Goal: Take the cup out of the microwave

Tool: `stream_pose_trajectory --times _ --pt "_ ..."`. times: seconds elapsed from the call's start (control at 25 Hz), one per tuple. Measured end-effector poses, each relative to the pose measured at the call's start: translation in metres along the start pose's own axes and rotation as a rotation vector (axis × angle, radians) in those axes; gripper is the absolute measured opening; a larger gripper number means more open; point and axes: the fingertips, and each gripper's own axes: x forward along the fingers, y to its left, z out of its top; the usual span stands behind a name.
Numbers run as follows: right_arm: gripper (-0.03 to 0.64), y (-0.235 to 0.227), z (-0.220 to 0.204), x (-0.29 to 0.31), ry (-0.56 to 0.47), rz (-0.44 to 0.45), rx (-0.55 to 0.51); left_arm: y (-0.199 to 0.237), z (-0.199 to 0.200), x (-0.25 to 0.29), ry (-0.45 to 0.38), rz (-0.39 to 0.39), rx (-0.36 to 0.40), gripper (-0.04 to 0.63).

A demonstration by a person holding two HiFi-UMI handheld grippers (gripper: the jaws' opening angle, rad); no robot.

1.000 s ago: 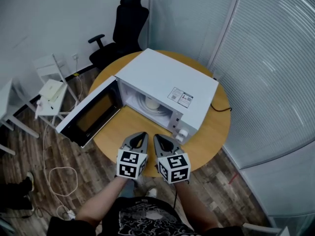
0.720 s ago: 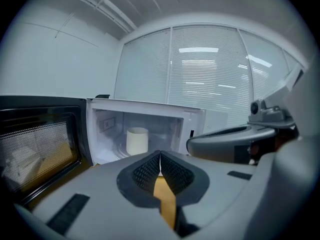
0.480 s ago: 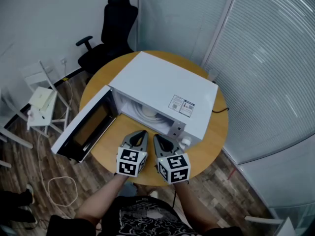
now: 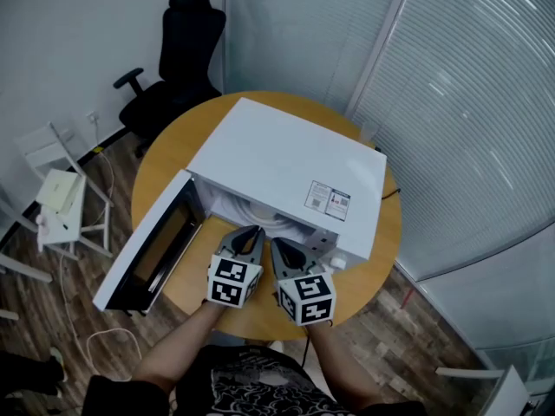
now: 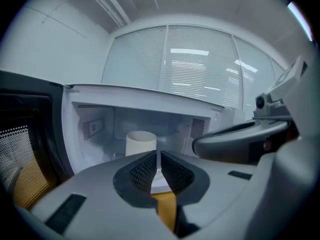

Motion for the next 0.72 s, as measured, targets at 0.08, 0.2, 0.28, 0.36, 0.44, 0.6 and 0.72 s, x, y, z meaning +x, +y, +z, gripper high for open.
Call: stream_pose_trajectory --times 0.08,0.2,0.28,0.36,0.44,0.6,0.72 --pt "0.015 0.0 0.001 0.007 0.001 -0.012 0.003 0.005 -0.001 0.005 0.002 -0.02 0.004 0.018" --pt "0.015 0.0 0.003 0.015 0.001 -0.028 0.009 0.011 -0.003 0.011 0.008 -0.046 0.01 0.04" --pt "0.015 0.0 0.004 0.021 0.002 -0.038 0.014 0.014 -0.004 0.016 0.012 -0.063 0.017 0.065" --pt "0.015 -0.001 0.004 0.026 0.007 -0.046 0.018 0.018 -0.004 0.021 0.012 -0.076 0.026 0.085" --pt "0.015 -0.001 0.003 0.029 0.011 -0.055 0.02 0.022 -0.005 0.026 0.011 -0.084 0.033 0.106" --pt "0.015 -0.002 0.003 0.034 0.021 -0.074 0.02 0.031 -0.004 0.034 0.007 -0.099 0.04 0.137" --pt "0.015 -0.006 0.003 0.038 0.026 -0.091 0.024 0.036 -0.002 0.043 0.005 -0.113 0.053 0.161"
